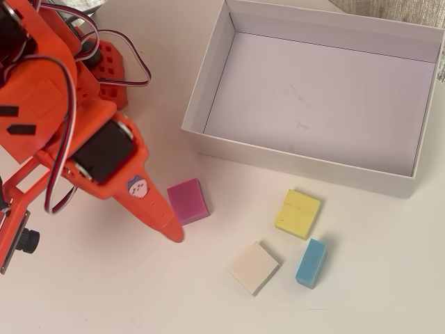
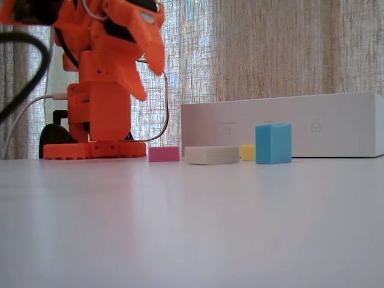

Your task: Grasp the pink cuboid and put it in the bin.

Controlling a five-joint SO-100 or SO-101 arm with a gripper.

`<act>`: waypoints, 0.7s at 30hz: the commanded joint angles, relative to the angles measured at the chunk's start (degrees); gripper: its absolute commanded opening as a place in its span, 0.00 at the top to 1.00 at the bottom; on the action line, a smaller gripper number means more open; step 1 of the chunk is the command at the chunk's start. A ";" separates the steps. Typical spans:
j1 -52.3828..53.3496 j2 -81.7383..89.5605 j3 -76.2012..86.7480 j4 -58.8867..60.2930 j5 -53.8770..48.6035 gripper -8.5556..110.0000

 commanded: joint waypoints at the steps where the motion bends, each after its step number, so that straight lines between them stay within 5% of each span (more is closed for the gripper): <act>1: -1.32 -9.67 -10.63 -0.70 -5.80 0.74; 13: -0.44 -50.10 -66.09 22.41 -22.76 0.74; 21: 0.26 -57.92 -72.77 33.05 -34.89 0.68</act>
